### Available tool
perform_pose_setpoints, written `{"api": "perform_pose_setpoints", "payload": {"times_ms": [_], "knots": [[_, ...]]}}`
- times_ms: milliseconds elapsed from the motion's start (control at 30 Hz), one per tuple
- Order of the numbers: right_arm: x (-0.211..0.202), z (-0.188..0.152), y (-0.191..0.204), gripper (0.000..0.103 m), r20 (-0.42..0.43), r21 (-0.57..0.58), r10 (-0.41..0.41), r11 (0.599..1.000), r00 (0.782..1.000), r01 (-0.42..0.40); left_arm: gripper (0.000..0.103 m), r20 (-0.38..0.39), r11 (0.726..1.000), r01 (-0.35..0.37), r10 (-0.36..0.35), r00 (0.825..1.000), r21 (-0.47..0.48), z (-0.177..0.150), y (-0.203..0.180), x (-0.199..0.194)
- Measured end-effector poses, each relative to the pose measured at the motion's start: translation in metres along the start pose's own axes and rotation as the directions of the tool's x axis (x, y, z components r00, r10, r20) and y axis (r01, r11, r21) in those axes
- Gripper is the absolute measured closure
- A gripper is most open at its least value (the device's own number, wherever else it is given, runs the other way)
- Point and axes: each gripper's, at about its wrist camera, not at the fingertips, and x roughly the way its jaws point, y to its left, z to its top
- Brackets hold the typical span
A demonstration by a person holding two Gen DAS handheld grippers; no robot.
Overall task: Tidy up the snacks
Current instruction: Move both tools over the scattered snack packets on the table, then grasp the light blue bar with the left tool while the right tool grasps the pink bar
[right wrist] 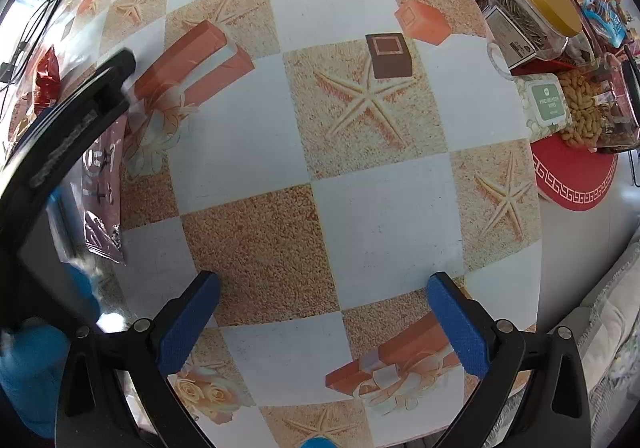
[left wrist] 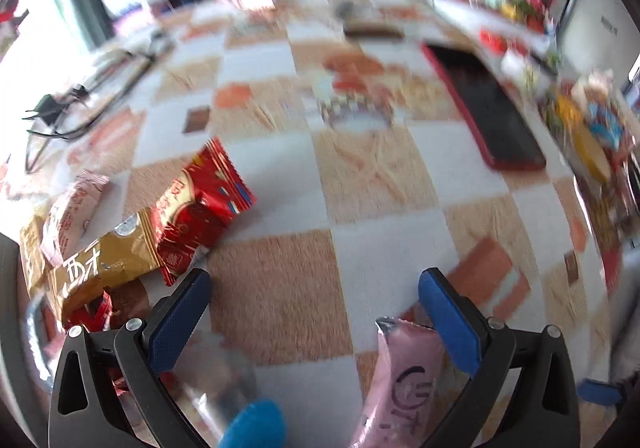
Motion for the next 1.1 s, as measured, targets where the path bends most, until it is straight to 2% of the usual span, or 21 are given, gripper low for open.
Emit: {"api": "perform_pose_setpoints", "payload": {"times_ms": [133,233,267,333,367,467,500,600,633,733,933,1100], "knots": [[-0.001,-0.001,-0.002,0.000,0.018,0.011,0.005,1.000,1.000,-0.006,0.000,-0.120,0.999,0.003,0.001,0.993,0.033,0.015,0.003,0.009],[0.002,0.005,-0.003,0.000,0.021,0.015,0.014,1.000,1.000,-0.014,0.000,-0.197,0.998,0.040,-0.031,0.980,0.044,0.021,0.009,0.009],[0.002,0.006,-0.003,0.000,0.015,0.016,0.013,1.000,1.000,-0.014,0.000,-0.201,0.998,0.046,-0.037,0.979,0.040,0.023,0.012,0.002],[0.002,0.009,-0.002,0.000,-0.001,0.018,0.014,1.000,1.000,-0.014,0.000,-0.189,0.998,0.018,-0.007,0.982,0.059,0.037,0.023,-0.021],[0.002,0.011,-0.002,0.000,-0.009,0.020,0.013,1.000,1.000,-0.013,0.000,-0.172,0.997,0.060,-0.051,0.984,0.044,0.034,0.032,-0.035],[0.001,0.015,0.001,0.000,-0.028,0.040,-0.004,0.999,1.000,0.006,0.000,-0.139,0.999,0.025,-0.022,0.990,0.021,0.032,0.068,-0.068],[0.000,0.015,0.002,0.000,-0.026,0.049,-0.010,0.999,1.000,0.012,0.000,-0.136,1.000,-0.001,0.001,0.991,0.002,0.028,0.081,-0.073],[-0.007,0.014,0.015,0.000,0.003,0.049,0.030,0.998,1.000,-0.030,0.000,-0.175,0.993,-0.006,-0.015,0.984,-0.119,-0.004,0.137,-0.076],[-0.011,0.013,0.023,0.000,0.007,0.036,0.043,0.998,0.999,-0.043,0.000,-0.217,0.986,-0.025,-0.011,0.976,-0.166,-0.014,0.159,-0.071],[-0.017,0.010,0.053,0.000,0.016,-0.030,0.064,0.998,0.998,-0.063,0.000,-0.287,0.968,-0.056,-0.017,0.958,-0.246,-0.037,0.190,-0.062],[-0.024,0.011,0.097,0.000,0.017,-0.116,0.089,0.990,0.996,-0.086,0.000,-0.339,0.950,-0.087,-0.021,0.941,-0.300,-0.055,0.218,-0.056],[-0.033,0.020,0.106,0.000,0.027,-0.089,0.095,0.992,0.995,-0.092,0.000,-0.353,0.941,-0.102,-0.019,0.936,-0.322,-0.067,0.228,-0.055]]}}
